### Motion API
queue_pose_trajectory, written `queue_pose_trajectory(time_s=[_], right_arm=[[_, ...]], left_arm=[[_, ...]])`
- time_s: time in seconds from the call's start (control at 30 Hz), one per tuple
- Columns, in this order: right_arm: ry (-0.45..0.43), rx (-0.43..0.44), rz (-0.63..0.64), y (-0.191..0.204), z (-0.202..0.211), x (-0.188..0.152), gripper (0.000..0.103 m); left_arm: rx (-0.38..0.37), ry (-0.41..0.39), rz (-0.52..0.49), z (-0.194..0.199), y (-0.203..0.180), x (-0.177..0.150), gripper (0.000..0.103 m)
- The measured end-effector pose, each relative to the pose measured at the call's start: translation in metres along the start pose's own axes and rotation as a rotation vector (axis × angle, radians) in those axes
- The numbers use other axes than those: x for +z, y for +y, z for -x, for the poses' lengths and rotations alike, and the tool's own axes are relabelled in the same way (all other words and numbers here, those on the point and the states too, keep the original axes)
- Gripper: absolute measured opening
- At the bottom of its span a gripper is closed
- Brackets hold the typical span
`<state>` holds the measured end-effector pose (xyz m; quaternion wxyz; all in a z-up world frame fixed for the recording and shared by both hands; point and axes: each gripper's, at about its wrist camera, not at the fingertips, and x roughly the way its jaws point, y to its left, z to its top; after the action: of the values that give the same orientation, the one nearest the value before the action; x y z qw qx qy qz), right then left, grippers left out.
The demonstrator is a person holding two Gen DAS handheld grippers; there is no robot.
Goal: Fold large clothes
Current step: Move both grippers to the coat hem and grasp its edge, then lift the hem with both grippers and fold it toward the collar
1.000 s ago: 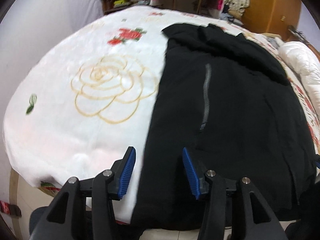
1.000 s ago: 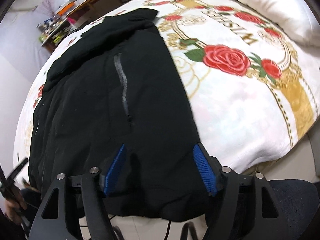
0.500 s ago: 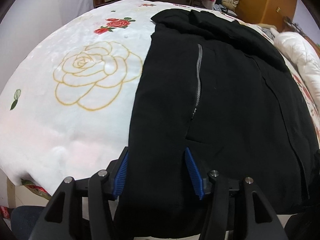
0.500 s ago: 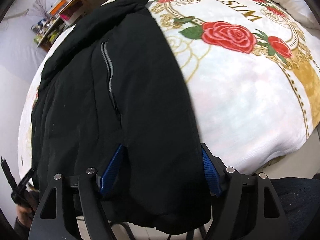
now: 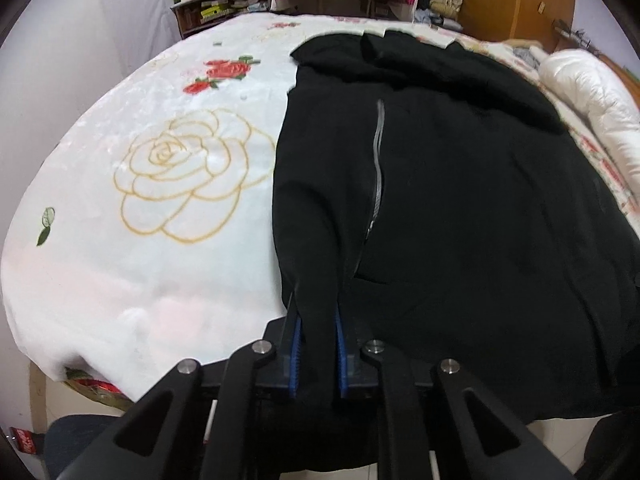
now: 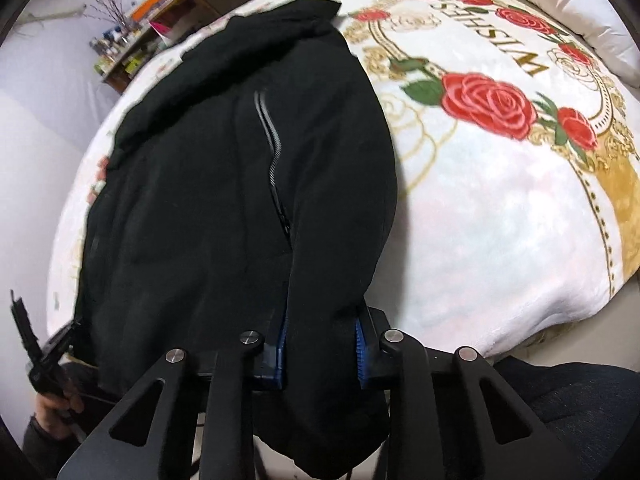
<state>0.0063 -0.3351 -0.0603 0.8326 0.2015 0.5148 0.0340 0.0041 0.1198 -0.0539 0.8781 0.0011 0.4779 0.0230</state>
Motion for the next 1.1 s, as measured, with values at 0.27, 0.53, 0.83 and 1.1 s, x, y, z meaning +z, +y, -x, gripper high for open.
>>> queue_pose_trajectory(time_s=[0.27, 0.53, 0.83, 1.1], right_arm=[[-0.096, 0.106, 0.019, 0.008, 0.041, 0.021, 0.024], [-0.190, 0.167, 0.040, 0.022, 0.076, 0.055, 0.022], [-0.284, 0.199, 0.046, 0.040, 0.099, 0.118, 0.022], [-0.315, 0.183, 0.067, 0.064, 0.091, 0.197, 0.022]], left_arm=[[-0.093, -0.140, 0.039, 0.049, 0.012, 0.030, 0.013], [-0.163, -0.256, 0.112, 0.082, 0.029, 0.074, 0.013], [-0.195, -0.347, 0.178, 0.094, 0.039, 0.143, 0.012], [-0.175, -0.391, 0.175, 0.072, 0.030, 0.224, 0.012]])
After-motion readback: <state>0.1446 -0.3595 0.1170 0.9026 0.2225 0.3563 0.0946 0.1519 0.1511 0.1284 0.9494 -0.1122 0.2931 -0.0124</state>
